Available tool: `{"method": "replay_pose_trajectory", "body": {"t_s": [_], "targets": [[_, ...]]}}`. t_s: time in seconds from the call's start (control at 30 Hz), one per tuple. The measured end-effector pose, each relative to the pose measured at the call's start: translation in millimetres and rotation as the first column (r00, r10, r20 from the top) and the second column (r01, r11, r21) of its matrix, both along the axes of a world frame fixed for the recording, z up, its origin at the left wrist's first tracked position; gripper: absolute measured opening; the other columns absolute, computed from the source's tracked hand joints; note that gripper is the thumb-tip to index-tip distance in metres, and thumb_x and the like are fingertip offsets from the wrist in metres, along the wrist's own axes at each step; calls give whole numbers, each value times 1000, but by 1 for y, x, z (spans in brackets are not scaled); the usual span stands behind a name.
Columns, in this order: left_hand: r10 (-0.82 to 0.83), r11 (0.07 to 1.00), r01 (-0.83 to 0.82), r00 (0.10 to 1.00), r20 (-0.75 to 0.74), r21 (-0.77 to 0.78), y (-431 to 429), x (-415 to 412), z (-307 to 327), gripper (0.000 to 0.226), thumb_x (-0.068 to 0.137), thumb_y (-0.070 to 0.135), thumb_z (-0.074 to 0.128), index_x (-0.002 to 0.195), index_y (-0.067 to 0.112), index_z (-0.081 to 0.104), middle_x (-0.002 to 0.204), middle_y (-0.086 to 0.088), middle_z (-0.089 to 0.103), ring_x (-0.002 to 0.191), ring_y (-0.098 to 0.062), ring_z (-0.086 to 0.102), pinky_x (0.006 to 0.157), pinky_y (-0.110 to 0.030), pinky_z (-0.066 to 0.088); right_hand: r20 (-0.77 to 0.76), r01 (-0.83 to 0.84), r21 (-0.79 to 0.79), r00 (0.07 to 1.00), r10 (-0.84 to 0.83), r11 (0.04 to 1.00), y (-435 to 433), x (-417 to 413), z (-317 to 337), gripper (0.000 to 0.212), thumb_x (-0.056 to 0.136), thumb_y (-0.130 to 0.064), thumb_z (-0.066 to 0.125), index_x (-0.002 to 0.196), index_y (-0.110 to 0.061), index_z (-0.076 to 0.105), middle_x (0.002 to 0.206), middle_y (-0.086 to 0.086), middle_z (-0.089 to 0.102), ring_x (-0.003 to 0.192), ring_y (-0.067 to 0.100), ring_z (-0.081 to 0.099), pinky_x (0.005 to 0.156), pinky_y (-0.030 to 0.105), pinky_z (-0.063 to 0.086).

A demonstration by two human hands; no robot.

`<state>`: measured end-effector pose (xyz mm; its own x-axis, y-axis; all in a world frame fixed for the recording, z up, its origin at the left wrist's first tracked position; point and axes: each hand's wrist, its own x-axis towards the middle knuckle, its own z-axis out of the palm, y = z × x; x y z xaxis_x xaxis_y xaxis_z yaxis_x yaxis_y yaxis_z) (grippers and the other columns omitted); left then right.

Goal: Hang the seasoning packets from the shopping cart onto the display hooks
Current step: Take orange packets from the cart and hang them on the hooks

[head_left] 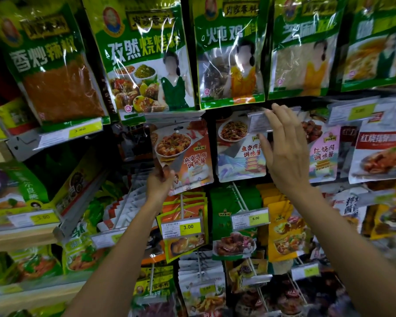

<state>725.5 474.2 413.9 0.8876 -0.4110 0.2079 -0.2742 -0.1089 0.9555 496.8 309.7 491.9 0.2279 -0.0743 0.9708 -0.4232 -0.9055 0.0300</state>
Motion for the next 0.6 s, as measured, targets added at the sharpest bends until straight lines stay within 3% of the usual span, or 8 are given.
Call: {"method": "replay_pose_trajectory", "body": {"t_s": [0.07, 0.13, 0.17, 0.23, 0.3, 0.4, 0.5, 0.6], "targets": [[78, 997, -80, 993, 92, 18, 13, -12, -4, 19, 95, 12, 57, 81, -1, 60, 78, -17, 63, 76, -23, 63, 61, -30, 42, 15, -2, 31, 1000, 2, 1000, 8, -9, -4, 38, 97, -9, 56, 130, 9, 52, 133, 25, 55, 129, 34, 44, 108, 46, 40], [138, 989, -144, 979, 148, 25, 28, -34, -6, 15, 96, 12, 56, 100, -2, 60, 94, -19, 64, 87, -30, 60, 74, -35, 48, 21, -32, 108, 999, 30, 994, 20, -21, -13, 35, 98, -11, 51, 127, 9, 54, 127, 25, 58, 124, 31, 43, 108, 42, 38], [144, 988, -152, 973, 183, 33, 34, -49, -7, 17, 97, 15, 54, 106, 1, 59, 95, -13, 63, 85, -23, 59, 78, -37, 48, 11, -43, 172, 999, 42, 984, 27, -29, -21, 36, 99, -13, 47, 126, 9, 55, 124, 25, 59, 122, 30, 44, 108, 38, 35], [70, 995, -85, 960, 272, 46, 44, -84, -10, 14, 100, 20, 49, 104, 11, 60, 85, 5, 59, 71, 2, 53, 71, -30, 44, -25, -47, 326, 998, 58, 944, 41, -49, -40, 39, 100, -19, 40, 124, 7, 57, 121, 24, 61, 117, 34, 51, 106, 37, 34], [-38, 998, 23, 953, 302, 50, 47, -122, -15, 14, 101, 21, 47, 95, 19, 60, 77, 14, 57, 60, 2, 51, 57, -21, 38, -53, -64, 497, 993, 103, 865, 54, -74, -67, 43, 102, -25, 34, 123, 4, 58, 118, 22, 61, 112, 36, 55, 97, 42, 42], [-260, 965, 250, 939, 226, 75, 40, -179, -36, 18, 102, 20, 44, 97, 19, 62, 84, 11, 64, 68, 2, 59, 61, -11, 46, -25, -59, 709, 994, 109, 703, 68, -121, -111, 41, 105, -27, 33, 120, 0, 59, 114, 17, 61, 106, 30, 54, 87, 35, 42], [-451, 892, 447, 890, 65, 68, 31, -234, -70, 21, 101, 18, 42, 99, 16, 63, 89, -2, 67, 81, -12, 64, 75, -23, 51, 33, -55, 837, 998, 51, 544, 88, -180, -152, 42, 105, -30, 34, 104, 0, 64, 88, 10, 61, 80, 26, 56, 69, 31, 40], [-533, 837, 539, 842, -80, 96, 21, -284, -111, 24, 101, 19, 43, 95, 14, 66, 86, -5, 69, 79, -18, 66, 73, -28, 53, 6, 15, 937, 998, -58, 350, 114, -248, -193, 33, 102, -24, 42, 95, -3, 66, 72, 10, 61, 62, 27, 55, 58, 39, 40]]}}
